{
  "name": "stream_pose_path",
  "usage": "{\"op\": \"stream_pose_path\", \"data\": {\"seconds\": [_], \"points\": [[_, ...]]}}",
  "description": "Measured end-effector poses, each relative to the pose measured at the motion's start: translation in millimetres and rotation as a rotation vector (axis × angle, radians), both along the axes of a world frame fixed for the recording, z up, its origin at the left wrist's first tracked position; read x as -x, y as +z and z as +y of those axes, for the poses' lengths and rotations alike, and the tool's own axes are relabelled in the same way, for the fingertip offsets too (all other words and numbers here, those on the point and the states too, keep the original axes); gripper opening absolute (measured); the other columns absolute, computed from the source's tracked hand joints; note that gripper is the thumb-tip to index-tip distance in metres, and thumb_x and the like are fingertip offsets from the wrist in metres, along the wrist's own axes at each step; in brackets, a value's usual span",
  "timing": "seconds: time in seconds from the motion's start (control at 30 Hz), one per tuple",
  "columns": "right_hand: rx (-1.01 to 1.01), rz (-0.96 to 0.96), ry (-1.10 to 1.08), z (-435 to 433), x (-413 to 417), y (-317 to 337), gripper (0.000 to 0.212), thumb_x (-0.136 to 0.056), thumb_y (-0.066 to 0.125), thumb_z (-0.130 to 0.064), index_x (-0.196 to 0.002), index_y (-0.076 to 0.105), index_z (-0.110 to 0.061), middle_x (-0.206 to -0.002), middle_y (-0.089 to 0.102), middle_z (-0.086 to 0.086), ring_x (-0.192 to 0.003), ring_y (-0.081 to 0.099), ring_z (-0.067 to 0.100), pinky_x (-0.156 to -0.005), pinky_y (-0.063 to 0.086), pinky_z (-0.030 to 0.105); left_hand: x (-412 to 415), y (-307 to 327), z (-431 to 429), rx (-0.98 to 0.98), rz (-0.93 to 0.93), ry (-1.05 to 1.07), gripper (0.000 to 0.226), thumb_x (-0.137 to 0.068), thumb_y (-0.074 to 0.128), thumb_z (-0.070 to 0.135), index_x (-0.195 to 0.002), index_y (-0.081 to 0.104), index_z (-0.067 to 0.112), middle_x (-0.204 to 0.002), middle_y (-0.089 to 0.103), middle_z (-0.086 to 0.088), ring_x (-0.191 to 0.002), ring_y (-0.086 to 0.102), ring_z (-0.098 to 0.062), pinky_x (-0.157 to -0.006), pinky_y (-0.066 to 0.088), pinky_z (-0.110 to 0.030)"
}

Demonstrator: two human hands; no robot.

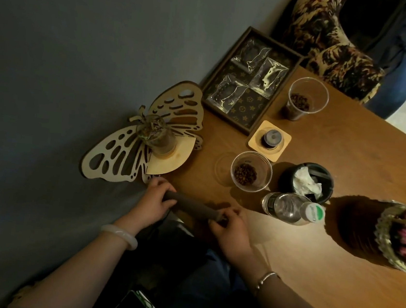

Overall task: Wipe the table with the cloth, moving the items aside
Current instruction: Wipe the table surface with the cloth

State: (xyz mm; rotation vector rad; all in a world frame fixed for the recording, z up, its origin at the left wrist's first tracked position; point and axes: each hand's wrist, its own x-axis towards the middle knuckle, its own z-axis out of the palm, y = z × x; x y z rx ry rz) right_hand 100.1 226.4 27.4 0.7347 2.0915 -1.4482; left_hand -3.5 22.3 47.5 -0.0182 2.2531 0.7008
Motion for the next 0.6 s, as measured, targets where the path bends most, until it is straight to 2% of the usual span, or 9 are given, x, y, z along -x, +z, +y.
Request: {"op": "stream_pose_path", "data": {"seconds": [0.07, 0.13, 0.17, 0.23, 0.3, 0.37, 0.4, 0.5, 0.6], "points": [[0.214, -0.147, -0.116, 5, 3, -2, 0.015, -0.087, 0.067, -0.027, -0.101, 0.063, -0.023, -0.112, 0.062, 0.004, -0.099, 0.063, 0.019, -0.089, 0.053, 0.032, 4, 4, 1, -0.100, -0.199, 0.086, 0.022, -0.093, 0.059, 0.027, -0.114, 0.053, 0.022, -0.127, 0.046, 0.001, -0.114, 0.047, -0.011, -0.099, 0.040, -0.031], [0.400, -0.286, -0.228, 7, 7, -2, 0.023, -0.092, 0.064, -0.023, -0.113, 0.063, -0.014, -0.107, 0.070, 0.013, -0.094, 0.070, 0.027, -0.076, 0.060, 0.033, 6, 6, 5, -0.182, -0.324, 0.274, 0.021, -0.093, 0.059, 0.032, -0.111, 0.053, 0.023, -0.111, 0.058, 0.002, -0.099, 0.057, -0.010, -0.081, 0.048, -0.026], [0.414, -0.326, -0.237, 7, 7, -4, 0.025, -0.092, 0.064, -0.022, -0.115, 0.062, -0.011, -0.107, 0.071, 0.015, -0.093, 0.071, 0.028, -0.071, 0.059, 0.032, 6, 3, 6, -0.202, -0.319, 0.353, 0.022, -0.092, 0.060, 0.033, -0.110, 0.056, 0.021, -0.109, 0.061, 0.000, -0.098, 0.059, -0.012, -0.081, 0.050, -0.028], [0.384, -0.373, -0.267, 1, 8, -10, 0.028, -0.092, 0.066, -0.023, -0.116, 0.062, -0.009, -0.107, 0.070, 0.018, -0.094, 0.071, 0.032, -0.075, 0.060, 0.038, 7, -10, 8, -0.200, -0.264, 0.445, 0.029, -0.090, 0.063, 0.032, -0.113, 0.058, 0.016, -0.114, 0.063, -0.006, -0.103, 0.061, -0.018, -0.090, 0.050, -0.034], [0.340, -0.370, -0.310, -8, 8, -16, 0.025, -0.093, 0.064, -0.016, -0.114, 0.063, -0.002, -0.101, 0.070, 0.024, -0.086, 0.070, 0.037, -0.080, 0.059, 0.048, 5, -18, 13, -0.206, -0.233, 0.475, 0.035, -0.091, 0.063, 0.025, -0.122, 0.054, 0.013, -0.121, 0.060, -0.007, -0.107, 0.058, -0.019, -0.091, 0.048, -0.032], [0.309, -0.355, -0.369, -14, 9, -21, 0.019, -0.094, 0.061, -0.007, -0.111, 0.064, 0.002, -0.090, 0.069, 0.022, -0.070, 0.066, 0.029, -0.068, 0.058, 0.041, 5, -25, 18, -0.226, -0.230, 0.480, 0.047, -0.091, 0.063, 0.016, -0.134, 0.046, 0.016, -0.127, 0.055, -0.008, -0.114, 0.055, -0.021, -0.097, 0.047, -0.036], [0.294, -0.346, -0.391, -15, 9, -24, 0.019, -0.094, 0.060, -0.006, -0.110, 0.064, 0.002, -0.089, 0.069, 0.020, -0.069, 0.065, 0.027, -0.065, 0.057, 0.038, 5, -28, 19, -0.228, -0.214, 0.468, 0.053, -0.090, 0.063, 0.012, -0.138, 0.042, 0.020, -0.128, 0.053, -0.007, -0.117, 0.053, -0.023, -0.100, 0.046, -0.040], [0.165, -0.344, -0.316, -13, 7, -38, 0.026, -0.086, 0.067, -0.019, -0.110, 0.064, -0.010, -0.098, 0.070, 0.018, -0.088, 0.069, 0.035, -0.081, 0.058, 0.046, 8, -35, 21, -0.172, -0.147, 0.408, 0.058, -0.090, 0.060, 0.005, -0.139, 0.040, 0.029, -0.129, 0.052, -0.002, -0.123, 0.050, -0.023, -0.104, 0.043, -0.048], [0.096, -0.391, -0.265, -6, 10, -21, 0.038, -0.088, 0.066, -0.021, -0.120, 0.045, -0.019, -0.107, 0.064, 0.011, -0.100, 0.065, 0.032, -0.086, 0.056, 0.045, 8, -37, 24, -0.090, -0.026, 0.336, 0.055, -0.089, 0.060, 0.007, -0.137, 0.042, 0.028, -0.130, 0.054, -0.003, -0.123, 0.049, -0.022, -0.105, 0.042, -0.047]]}}
